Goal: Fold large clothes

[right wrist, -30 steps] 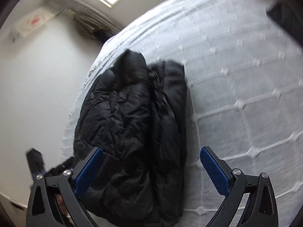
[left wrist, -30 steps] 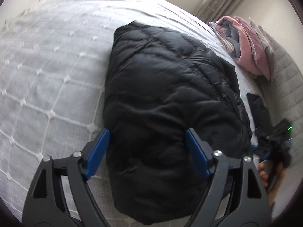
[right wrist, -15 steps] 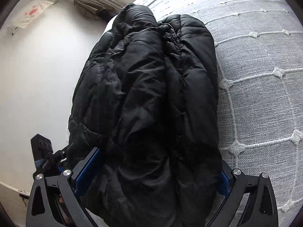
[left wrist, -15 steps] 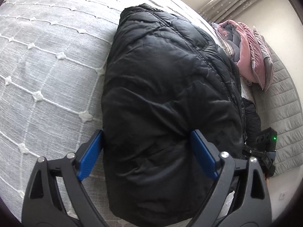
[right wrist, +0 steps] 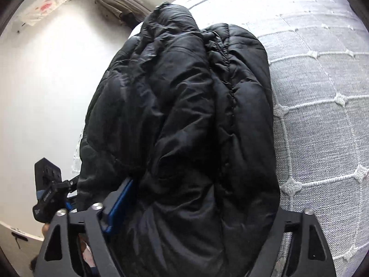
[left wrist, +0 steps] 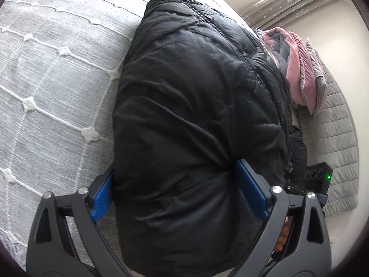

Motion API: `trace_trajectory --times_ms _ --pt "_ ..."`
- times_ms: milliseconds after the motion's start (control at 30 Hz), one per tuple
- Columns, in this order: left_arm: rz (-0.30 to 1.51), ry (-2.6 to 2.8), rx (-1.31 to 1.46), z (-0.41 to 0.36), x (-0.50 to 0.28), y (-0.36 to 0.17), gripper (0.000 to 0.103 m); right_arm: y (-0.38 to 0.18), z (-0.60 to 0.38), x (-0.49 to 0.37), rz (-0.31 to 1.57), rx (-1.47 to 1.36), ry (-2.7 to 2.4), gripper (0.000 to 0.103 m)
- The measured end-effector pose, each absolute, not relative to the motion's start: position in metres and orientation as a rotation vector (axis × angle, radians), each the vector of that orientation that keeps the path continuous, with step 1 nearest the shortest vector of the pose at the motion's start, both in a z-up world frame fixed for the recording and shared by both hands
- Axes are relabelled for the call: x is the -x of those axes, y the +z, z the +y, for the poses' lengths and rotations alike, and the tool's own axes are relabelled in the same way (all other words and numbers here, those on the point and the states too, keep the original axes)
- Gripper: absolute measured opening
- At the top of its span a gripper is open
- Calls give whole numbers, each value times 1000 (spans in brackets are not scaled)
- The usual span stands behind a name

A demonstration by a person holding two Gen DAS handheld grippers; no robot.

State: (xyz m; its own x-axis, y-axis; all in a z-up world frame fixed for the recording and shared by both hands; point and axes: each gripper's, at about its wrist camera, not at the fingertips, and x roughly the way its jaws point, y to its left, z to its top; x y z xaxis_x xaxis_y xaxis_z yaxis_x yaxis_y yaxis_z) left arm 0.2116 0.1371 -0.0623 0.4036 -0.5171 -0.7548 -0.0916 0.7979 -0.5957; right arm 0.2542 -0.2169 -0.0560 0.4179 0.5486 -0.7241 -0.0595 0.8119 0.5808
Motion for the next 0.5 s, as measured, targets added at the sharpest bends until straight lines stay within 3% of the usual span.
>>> trace_trajectory --times_ms 300,500 --pt "1138 -322 626 131 -211 -59 95 -33 -181 -236 1004 -358 367 50" --pt "1107 -297 604 125 -207 -48 77 -20 -163 -221 961 -274 356 37"
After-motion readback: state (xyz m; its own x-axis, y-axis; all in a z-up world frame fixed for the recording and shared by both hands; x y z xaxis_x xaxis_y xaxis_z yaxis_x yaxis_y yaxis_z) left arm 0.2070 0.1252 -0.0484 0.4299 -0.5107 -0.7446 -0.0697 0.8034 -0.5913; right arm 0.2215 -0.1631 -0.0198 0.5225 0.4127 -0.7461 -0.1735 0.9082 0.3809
